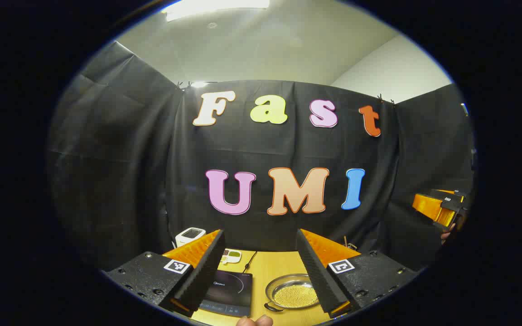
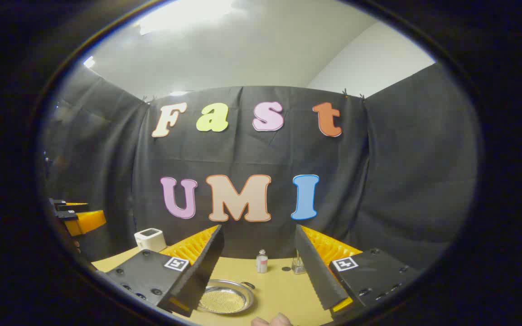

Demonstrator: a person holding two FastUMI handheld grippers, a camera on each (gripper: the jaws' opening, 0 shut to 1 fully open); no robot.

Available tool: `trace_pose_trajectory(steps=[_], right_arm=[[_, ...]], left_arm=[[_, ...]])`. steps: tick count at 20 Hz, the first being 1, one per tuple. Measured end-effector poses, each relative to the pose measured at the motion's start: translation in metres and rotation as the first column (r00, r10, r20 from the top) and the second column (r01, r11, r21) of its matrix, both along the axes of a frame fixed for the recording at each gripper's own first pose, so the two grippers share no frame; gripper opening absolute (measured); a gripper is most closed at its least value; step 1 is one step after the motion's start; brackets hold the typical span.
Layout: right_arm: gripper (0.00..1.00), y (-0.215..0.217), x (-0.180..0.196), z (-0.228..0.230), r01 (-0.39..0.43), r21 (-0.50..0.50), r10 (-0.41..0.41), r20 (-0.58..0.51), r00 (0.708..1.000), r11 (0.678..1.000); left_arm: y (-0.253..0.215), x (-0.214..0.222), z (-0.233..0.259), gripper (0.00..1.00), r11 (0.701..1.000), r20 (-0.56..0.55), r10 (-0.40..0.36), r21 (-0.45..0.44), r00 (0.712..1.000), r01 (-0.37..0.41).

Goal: First push the handle of the pot to place it horizontally, then grasp the pot with both hands and set it on the induction cooktop.

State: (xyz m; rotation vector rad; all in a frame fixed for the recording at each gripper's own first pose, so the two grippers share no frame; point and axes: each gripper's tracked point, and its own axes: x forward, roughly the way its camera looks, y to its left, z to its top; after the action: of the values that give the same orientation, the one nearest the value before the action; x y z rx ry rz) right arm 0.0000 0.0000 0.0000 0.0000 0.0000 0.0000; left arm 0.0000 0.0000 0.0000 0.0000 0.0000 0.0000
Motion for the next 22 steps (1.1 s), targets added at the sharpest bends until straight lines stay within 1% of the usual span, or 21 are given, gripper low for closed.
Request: trace_pose_trajectory(steps=[6, 10, 16, 20, 21, 22], right_arm=[[0.99, -0.013, 0.008, 0.003, -0.006, 0.023, 0.006, 0.003, 1.0, 1.0], [0.99, -0.016, 0.012, 0.002, -0.018, 0.013, 0.017, 0.007, 1.0, 1.0], [0.98, -0.023, 0.019, 0.001, -0.022, 0.032, 0.022, 0.005, 1.0, 0.999], [0.99, -0.022, 0.022, -0.005, -0.031, 0.018, 0.031, 0.001, 1.0, 0.999], [0.98, -0.022, 0.022, -0.005, -0.032, 0.014, 0.032, 0.0, 0.999, 0.999], [0.93, -0.019, 0.024, -0.006, -0.041, 0.012, 0.041, 0.0, 0.999, 0.999]], left_arm=[[-0.004, -0.004, 0.007, 0.92, 0.999, 0.009, 0.028, 0.031, 1.0, -0.028], [-0.01, -0.002, 0.008, 0.92, 0.998, 0.008, 0.039, 0.04, 0.999, -0.039], [-0.016, 0.0, 0.005, 0.92, 0.998, 0.003, 0.047, 0.044, 0.999, -0.047], [-0.015, 0.003, 0.0, 0.92, 0.998, -0.011, 0.059, 0.032, 0.998, -0.058], [-0.014, 0.003, -0.001, 0.92, 0.998, -0.012, 0.061, 0.029, 0.998, -0.061], [-0.014, 0.003, -0.002, 0.95, 0.998, -0.013, 0.064, 0.028, 0.998, -0.063]])
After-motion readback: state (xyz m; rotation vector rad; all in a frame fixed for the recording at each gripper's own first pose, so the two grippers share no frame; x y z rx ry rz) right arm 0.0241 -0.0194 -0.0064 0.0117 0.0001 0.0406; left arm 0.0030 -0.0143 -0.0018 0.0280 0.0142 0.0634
